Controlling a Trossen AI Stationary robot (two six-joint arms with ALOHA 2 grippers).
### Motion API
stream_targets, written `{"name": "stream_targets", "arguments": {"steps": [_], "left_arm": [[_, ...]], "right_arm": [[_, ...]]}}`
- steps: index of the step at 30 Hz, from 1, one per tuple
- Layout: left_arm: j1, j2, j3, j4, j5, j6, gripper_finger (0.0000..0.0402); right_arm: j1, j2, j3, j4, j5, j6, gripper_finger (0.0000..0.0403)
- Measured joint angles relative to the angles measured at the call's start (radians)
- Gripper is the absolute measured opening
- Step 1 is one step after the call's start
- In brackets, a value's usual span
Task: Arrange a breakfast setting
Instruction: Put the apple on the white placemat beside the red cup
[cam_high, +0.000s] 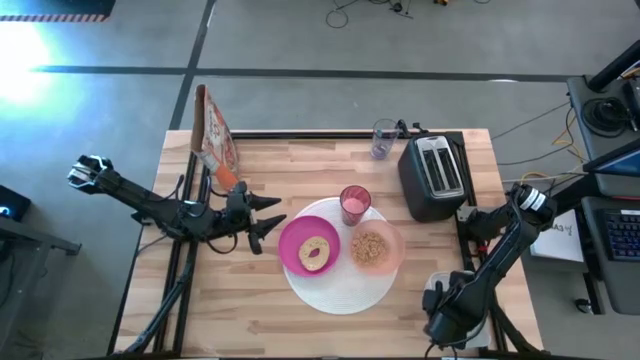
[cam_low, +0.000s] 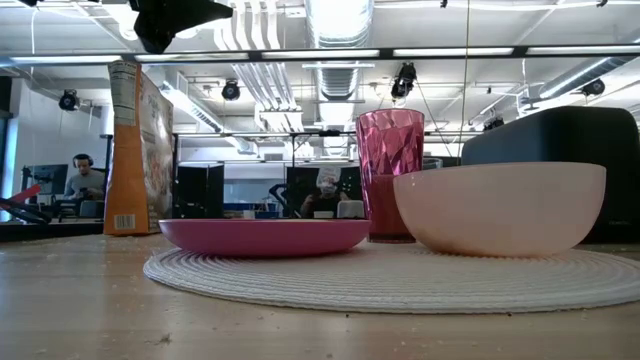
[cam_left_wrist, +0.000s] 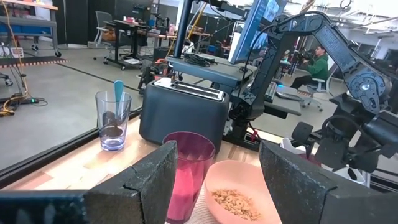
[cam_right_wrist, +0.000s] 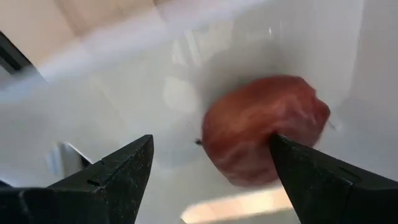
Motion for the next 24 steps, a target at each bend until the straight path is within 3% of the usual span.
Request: {"name": "stream_targets", "arguments": {"steps": [4,7,24], "left_arm": [[0.0,0.0,0.0,0.0,0.0,-0.003,0.0213],[0.0,0.0,0.0,0.0,0.0,-0.003,0.0213],[0.0,0.0,0.0,0.0,0.0,-0.003,0.0213]], "right_arm": [[-0.001,0.001,0.001,0.037,0.027,0.088,0.0314],[0.0,0.007,0.001,0.025,-0.015,0.131,0.0312],[0.005,0.003,-0.003,-0.149,-0.041,0.115,0.0281]]}}
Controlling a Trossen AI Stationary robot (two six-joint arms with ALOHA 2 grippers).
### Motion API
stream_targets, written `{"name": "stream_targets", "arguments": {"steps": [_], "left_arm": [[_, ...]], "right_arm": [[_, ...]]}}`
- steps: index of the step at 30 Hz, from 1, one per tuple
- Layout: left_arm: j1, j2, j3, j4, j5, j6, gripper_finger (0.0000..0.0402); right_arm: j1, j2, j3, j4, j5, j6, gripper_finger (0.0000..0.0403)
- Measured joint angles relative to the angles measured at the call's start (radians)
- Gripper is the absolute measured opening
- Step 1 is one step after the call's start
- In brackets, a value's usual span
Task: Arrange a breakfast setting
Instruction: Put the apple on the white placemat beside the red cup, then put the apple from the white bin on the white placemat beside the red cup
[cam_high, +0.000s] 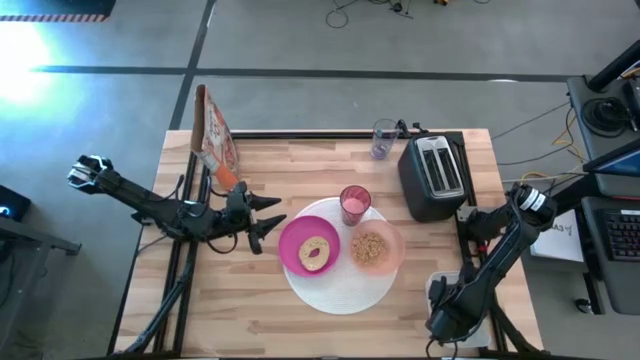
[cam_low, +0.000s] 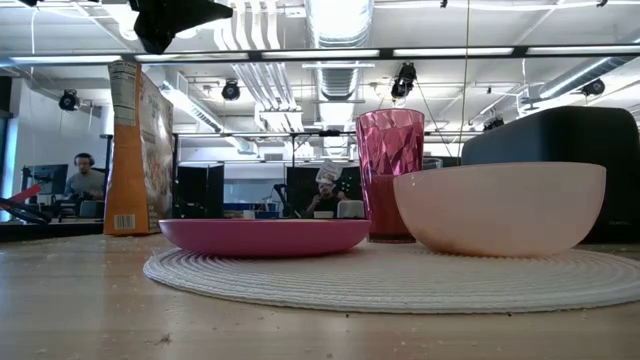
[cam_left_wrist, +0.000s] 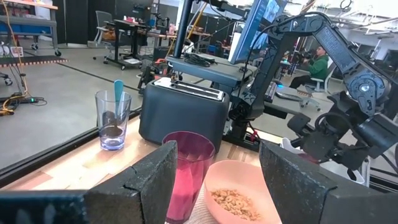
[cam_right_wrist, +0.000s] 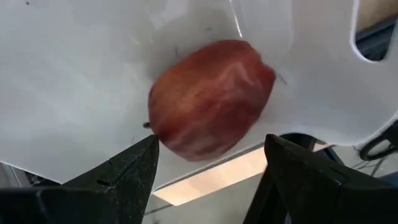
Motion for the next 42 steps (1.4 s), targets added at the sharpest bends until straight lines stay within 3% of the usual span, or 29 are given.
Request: {"name": "stream_targets", "arguments": {"steps": [18,32,42], "left_arm": [[0.0,0.0,0.0,-0.003,0.0,0.0,0.0213],[0.0,0.0,0.0,0.001,0.0,0.0,0.0213],[0.0,0.0,0.0,0.001,0.0,0.0,0.0213]], "right_arm": [[0.001,0.023,-0.14,0.048,0.038,-0.079,0.0278],[0.0,0.022,-0.166,0.091,0.064,-0.098,0.0192],[0.0,-0.003,-0.101,0.12,0.092,-0.124,0.0158]]}}
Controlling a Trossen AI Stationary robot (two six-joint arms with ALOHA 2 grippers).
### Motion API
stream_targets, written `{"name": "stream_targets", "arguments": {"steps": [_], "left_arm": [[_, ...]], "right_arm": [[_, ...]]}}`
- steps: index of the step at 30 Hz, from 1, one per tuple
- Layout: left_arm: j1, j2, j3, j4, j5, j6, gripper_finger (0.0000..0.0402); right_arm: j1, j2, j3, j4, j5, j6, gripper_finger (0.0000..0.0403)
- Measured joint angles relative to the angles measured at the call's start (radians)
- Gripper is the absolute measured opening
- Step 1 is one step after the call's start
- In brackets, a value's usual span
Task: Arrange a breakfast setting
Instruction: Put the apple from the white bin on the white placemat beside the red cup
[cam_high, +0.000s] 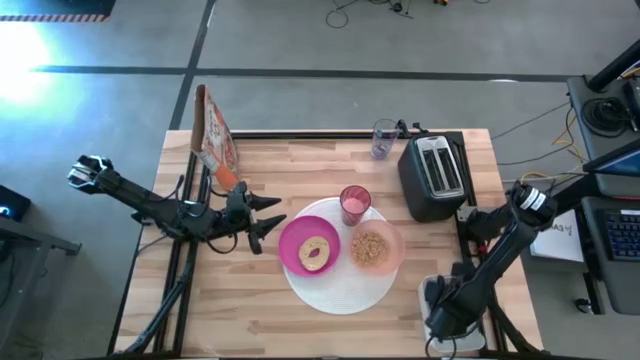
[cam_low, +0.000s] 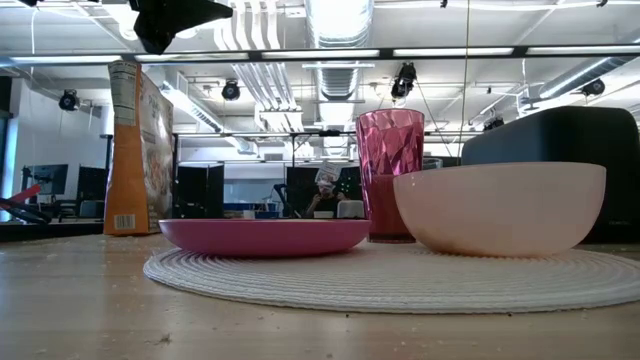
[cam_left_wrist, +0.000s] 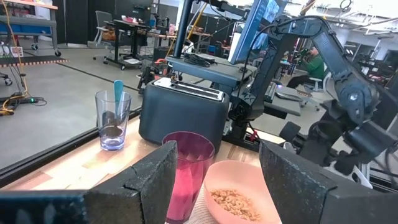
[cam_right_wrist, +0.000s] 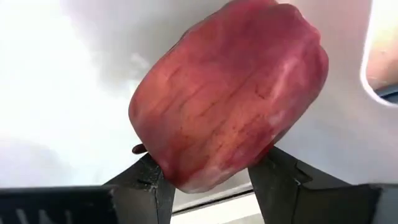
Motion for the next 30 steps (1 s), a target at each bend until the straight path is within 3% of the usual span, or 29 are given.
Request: {"name": "stream_targets", "arguments": {"steps": [12,16,23,30], "left_arm": [[0.0,0.0,0.0,0.0,0.0,0.0,0.0213],[0.0,0.0,0.0,-0.001,0.0,0.0,0.0213],[0.0,0.0,0.0,-0.001,0.0,0.0,0.0213],[0.0,0.0,0.0,-0.001,0.0,0.0,0.0213]], "right_arm": [[0.0,-0.138,0.134,-0.012,-0.008,0.091,0.0152],[0.0,-0.197,0.166,-0.005,0.053,0.135,0.0152],[0.0,-0.29,0.211,0.01,0.322,0.153,0.0151],[-0.025,-0.306,0.211,0.103,0.755,-0.029,0.0154]]}}
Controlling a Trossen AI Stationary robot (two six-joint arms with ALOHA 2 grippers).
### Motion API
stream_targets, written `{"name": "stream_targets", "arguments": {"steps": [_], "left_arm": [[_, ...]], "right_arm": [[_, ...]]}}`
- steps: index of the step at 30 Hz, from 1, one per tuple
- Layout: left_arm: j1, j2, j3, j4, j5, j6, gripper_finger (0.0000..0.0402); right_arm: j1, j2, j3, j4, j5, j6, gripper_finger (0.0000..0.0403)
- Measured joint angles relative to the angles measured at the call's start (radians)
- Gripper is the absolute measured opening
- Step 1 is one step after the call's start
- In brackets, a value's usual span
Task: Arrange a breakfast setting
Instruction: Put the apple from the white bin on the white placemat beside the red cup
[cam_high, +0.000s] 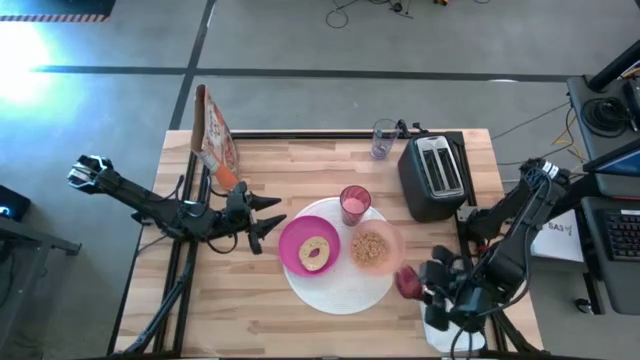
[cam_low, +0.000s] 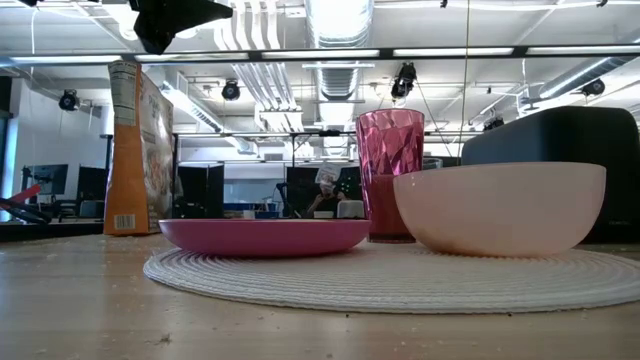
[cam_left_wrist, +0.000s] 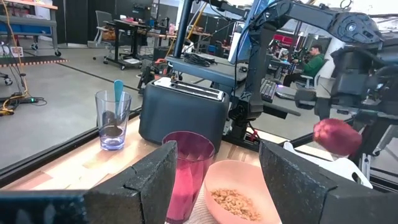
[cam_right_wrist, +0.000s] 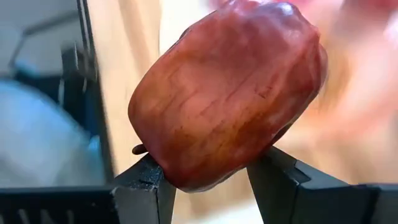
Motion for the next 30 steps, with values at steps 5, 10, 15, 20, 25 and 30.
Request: {"name": "stream_targets", "arguments": {"steps": [5,10,15,20,25,30], "left_arm": [[0.0,0.0,0.0,0.0,0.0,0.0,0.0213],[0.0,0.0,0.0,0.0,0.0,0.0,0.0213],[0.0,0.0,0.0,0.0,0.0,0.0,0.0213],[0.0,0.0,0.0,-0.006,0.002,-0.001,0.0213],[0.0,0.027,0.0,-0.017,0.028,-0.022,0.0213],[0.0,0.081,0.0,-0.046,0.027,-0.023,0.0213]], "right_arm": [[-0.063,0.06,0.0,0.162,0.272,-0.236,0.0153],[-0.156,0.141,0.004,0.422,0.384,-0.544,0.0153],[-0.271,0.208,0.013,0.624,0.385,-0.771,0.0154],[-0.405,0.216,0.021,0.587,0.361,-0.8,0.0154],[-0.532,0.203,0.025,0.589,0.281,-0.854,0.0154],[-0.644,0.203,0.045,0.579,0.164,-0.926,0.0154]]}}
